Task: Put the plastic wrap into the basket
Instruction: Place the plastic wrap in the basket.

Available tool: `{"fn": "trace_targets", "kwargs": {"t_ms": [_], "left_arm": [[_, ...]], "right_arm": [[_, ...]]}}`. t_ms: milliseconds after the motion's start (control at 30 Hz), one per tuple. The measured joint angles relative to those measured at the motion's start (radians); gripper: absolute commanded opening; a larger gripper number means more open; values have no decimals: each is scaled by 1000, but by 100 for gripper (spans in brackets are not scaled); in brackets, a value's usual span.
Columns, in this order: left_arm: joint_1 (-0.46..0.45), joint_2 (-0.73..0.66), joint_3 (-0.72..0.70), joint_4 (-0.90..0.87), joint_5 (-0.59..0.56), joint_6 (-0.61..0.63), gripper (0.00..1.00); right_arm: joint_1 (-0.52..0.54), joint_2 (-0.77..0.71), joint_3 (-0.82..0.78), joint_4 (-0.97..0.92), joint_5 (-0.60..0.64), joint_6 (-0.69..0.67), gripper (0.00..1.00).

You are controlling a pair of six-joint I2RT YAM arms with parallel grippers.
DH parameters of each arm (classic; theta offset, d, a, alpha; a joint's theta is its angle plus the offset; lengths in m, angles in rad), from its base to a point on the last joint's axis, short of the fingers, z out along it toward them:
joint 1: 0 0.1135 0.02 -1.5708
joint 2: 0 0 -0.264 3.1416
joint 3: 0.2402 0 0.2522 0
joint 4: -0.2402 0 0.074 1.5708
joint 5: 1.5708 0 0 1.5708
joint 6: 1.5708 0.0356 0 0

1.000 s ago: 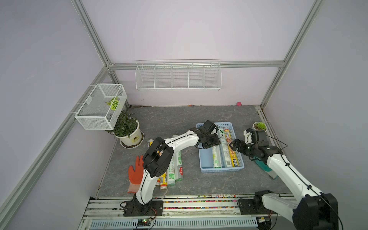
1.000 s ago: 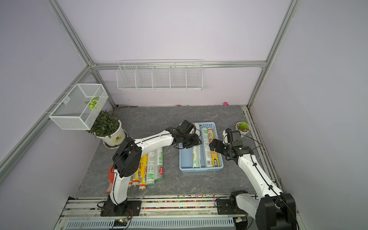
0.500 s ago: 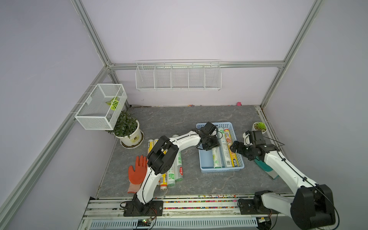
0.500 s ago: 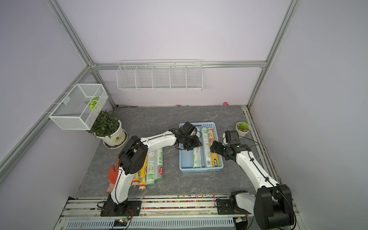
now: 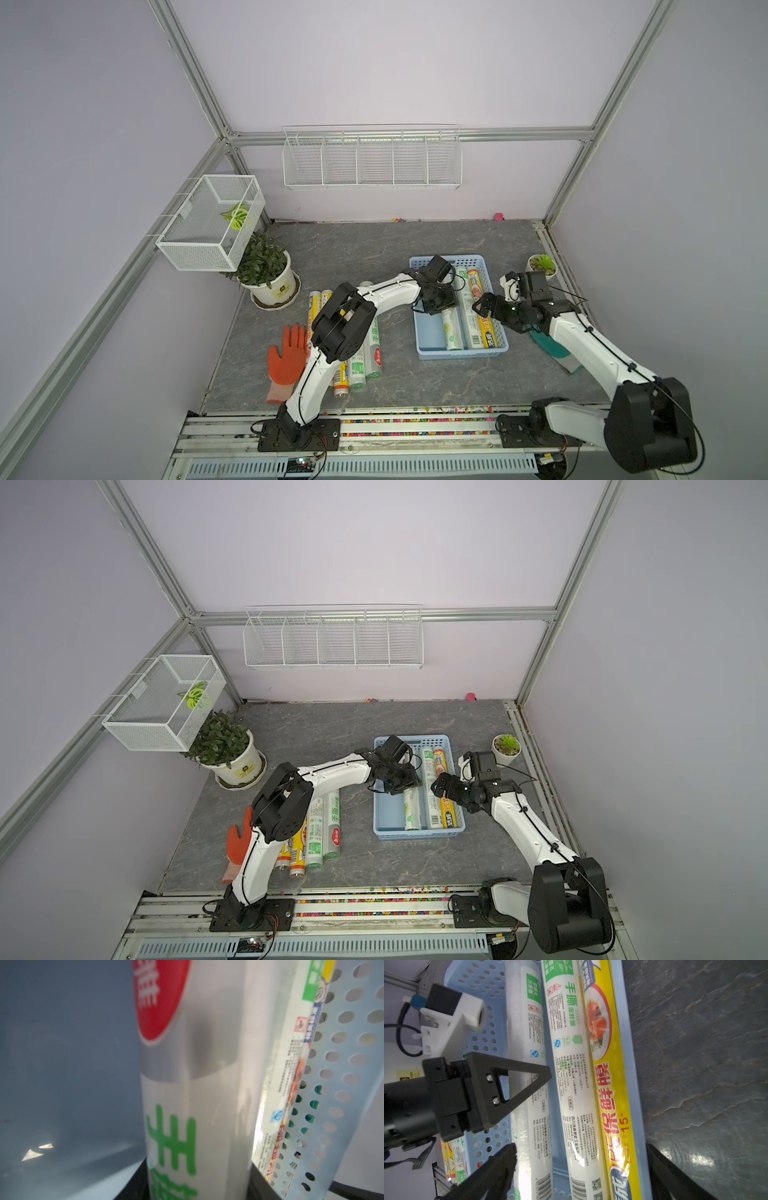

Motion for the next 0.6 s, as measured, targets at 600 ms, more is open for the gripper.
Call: {"fn": "trace_targets", "kwargs": {"t_ms": [600], "left_arm": [[4, -40, -40, 40, 9, 4, 74]], "right_arm": [[0, -3, -3, -2, 22, 7, 98]]}}
